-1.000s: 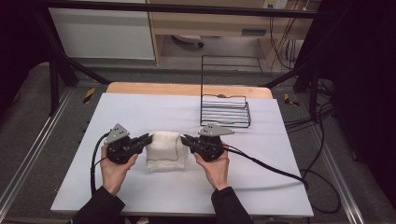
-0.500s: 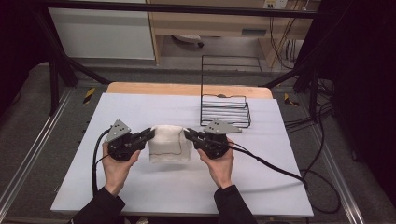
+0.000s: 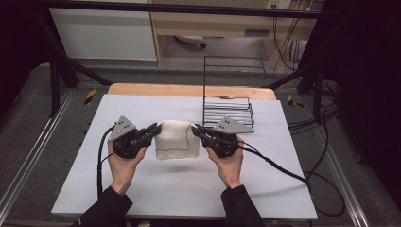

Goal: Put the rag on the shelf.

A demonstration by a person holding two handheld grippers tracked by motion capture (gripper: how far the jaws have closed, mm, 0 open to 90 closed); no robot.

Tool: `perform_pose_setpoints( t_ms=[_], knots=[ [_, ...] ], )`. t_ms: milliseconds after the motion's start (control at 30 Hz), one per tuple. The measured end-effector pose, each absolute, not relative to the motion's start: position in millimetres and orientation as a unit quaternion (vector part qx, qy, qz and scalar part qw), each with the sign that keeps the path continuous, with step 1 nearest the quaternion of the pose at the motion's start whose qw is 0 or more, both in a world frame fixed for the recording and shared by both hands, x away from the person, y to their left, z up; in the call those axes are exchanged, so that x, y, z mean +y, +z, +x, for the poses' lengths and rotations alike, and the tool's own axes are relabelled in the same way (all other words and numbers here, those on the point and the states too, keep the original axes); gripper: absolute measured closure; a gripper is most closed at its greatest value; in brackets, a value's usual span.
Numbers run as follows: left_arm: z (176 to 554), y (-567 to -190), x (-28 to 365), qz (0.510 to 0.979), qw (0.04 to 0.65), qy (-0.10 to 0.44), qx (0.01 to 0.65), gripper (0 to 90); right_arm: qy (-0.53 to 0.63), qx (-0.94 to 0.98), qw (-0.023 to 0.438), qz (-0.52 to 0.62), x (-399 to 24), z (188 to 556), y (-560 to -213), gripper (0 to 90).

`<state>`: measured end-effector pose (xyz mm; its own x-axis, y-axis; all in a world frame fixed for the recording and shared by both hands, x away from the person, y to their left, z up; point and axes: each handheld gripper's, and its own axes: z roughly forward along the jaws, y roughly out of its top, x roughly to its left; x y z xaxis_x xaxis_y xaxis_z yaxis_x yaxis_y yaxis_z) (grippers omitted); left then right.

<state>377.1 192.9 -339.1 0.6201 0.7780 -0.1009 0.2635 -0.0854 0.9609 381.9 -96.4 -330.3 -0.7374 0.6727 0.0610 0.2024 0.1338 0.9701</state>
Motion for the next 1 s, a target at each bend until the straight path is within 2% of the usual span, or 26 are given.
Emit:
perform_pose_setpoints(
  t_ms=[1000],
  knots=[
    [394, -306, 154, 0.685, 0.598, 0.23, 0.347, 82.2, 0.597, 0.699, 0.243, 0.31, -131, 381, -298, 83.9]
  ],
)
